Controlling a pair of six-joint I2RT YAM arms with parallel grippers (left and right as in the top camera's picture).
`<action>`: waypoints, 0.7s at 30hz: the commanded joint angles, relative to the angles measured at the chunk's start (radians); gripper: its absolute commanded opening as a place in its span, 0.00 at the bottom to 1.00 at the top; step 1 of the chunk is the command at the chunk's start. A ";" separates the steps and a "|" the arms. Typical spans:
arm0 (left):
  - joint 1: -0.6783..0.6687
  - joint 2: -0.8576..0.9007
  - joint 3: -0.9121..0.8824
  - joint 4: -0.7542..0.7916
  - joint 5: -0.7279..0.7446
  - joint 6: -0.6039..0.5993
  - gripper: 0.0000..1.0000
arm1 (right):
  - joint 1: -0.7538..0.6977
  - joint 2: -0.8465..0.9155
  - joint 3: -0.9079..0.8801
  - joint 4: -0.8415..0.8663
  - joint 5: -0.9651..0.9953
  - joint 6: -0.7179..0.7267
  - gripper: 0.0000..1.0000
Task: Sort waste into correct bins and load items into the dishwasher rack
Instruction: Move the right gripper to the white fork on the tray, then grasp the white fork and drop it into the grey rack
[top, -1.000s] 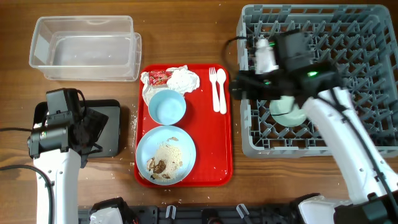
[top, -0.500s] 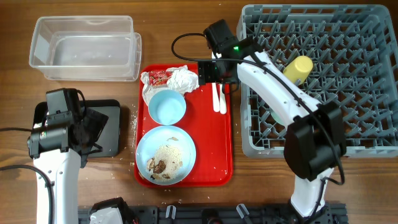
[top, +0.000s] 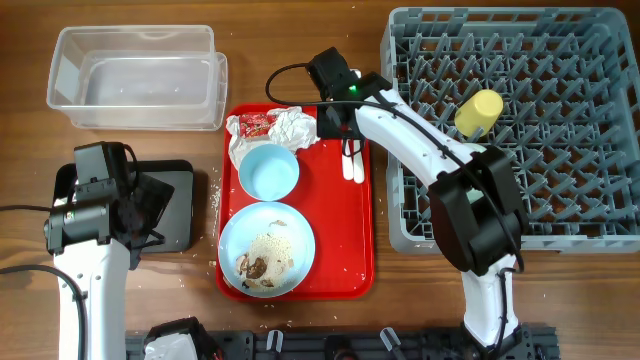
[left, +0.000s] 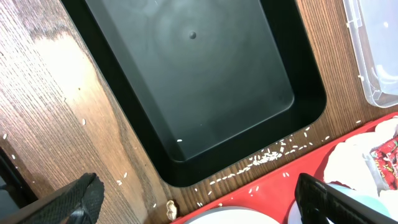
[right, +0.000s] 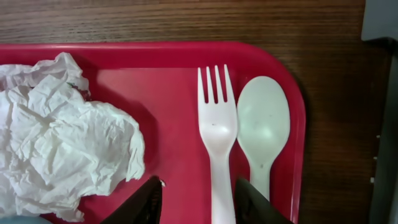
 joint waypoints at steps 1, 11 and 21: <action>0.002 -0.011 -0.002 0.002 -0.017 -0.013 1.00 | 0.000 0.061 0.003 0.005 0.033 0.030 0.39; 0.002 -0.011 -0.002 0.002 -0.017 -0.013 1.00 | 0.000 0.141 0.002 -0.014 0.040 0.029 0.39; 0.002 -0.011 -0.002 0.002 -0.017 -0.013 1.00 | 0.000 0.138 0.002 -0.004 -0.043 0.029 0.13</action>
